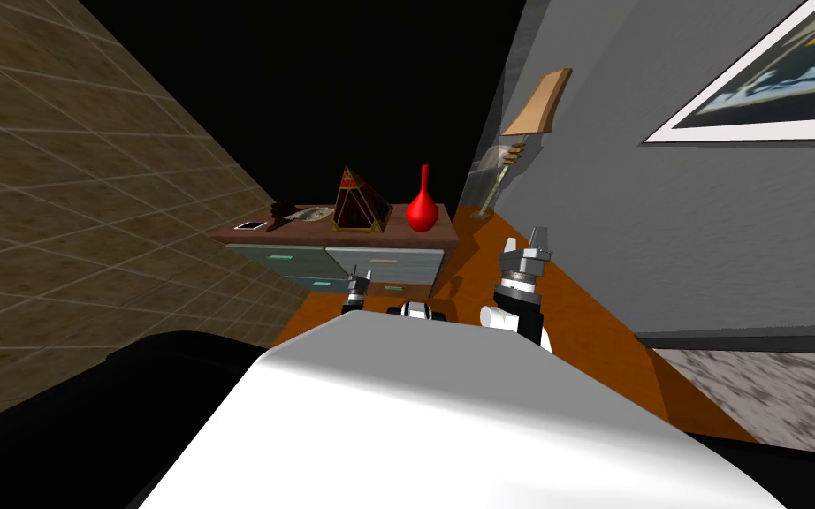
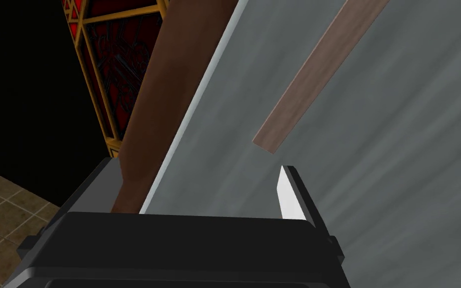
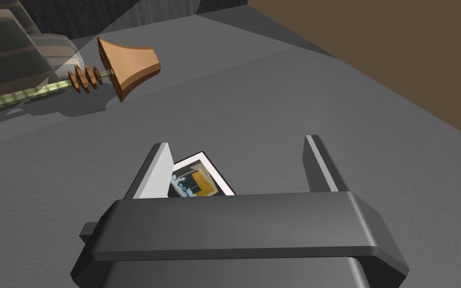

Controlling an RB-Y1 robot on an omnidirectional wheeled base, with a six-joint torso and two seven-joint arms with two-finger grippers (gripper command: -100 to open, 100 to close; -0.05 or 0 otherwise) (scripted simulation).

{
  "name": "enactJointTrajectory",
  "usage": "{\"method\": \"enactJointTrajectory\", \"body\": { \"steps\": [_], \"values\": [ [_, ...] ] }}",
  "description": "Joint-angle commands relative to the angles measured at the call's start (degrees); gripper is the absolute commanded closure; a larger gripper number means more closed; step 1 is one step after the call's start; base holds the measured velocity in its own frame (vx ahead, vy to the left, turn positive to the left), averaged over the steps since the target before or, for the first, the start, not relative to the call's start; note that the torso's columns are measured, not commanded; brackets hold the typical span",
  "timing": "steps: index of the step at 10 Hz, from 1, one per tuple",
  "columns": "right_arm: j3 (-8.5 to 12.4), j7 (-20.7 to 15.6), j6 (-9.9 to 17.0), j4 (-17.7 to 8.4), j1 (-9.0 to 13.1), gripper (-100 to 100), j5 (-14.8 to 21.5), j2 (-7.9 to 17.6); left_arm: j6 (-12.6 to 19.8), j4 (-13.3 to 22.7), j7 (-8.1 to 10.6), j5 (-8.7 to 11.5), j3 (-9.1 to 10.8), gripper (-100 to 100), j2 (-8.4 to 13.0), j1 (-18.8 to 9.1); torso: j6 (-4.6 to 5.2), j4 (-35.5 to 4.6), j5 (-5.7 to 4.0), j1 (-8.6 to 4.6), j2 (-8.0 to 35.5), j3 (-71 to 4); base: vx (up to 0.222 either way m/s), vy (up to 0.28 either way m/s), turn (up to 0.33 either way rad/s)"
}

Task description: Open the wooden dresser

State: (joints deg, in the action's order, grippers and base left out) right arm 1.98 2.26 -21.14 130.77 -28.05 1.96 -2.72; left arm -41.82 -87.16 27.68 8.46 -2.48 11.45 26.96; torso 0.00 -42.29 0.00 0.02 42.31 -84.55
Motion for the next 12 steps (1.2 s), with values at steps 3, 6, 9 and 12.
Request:
{"method": "enactJointTrajectory", "body": {
  "steps": [3, 6, 9, 12],
  "values": [
    [0.0, 0.0, 0.0, 0.0, 0.0, 0, 0.0, 0.0, -1.1, 6.4, 2.52, 0.2, 0.09, -100, 2.3, -0.3, -0.01, 0.0, 0.00, 0.03, 0.0, 0.0, 0.119, -0.106, 0.009],
    [0.0, 0.0, 0.0, 0.0, 0.0, 0, 0.0, 0.0, -1.5, 8.2, 3.17, 0.2, 0.14, -100, 2.8, -0.4, -0.01, 0.0, 0.00, -0.02, 0.0, 0.0, 0.085, -0.075, 0.007],
    [0.0, 0.0, 0.0, 0.0, 0.0, 0, 0.0, 0.0, -0.7, 7.1, 3.74, 0.5, 0.49, 100, 3.6, 0.0, -0.01, 0.0, 0.03, 0.08, 0.0, 0.0, 0.046, -0.017, -0.004],
    [0.0, 0.0, 0.0, 0.0, 0.0, 0, 0.0, 0.0, -1.4, 5.3, 4.56, 0.4, 0.20, 100, 4.6, 2.3, -0.01, -0.1, -0.01, -0.02, 0.4, 0.3, -0.151, -0.011, 0.039]
  ]
}}
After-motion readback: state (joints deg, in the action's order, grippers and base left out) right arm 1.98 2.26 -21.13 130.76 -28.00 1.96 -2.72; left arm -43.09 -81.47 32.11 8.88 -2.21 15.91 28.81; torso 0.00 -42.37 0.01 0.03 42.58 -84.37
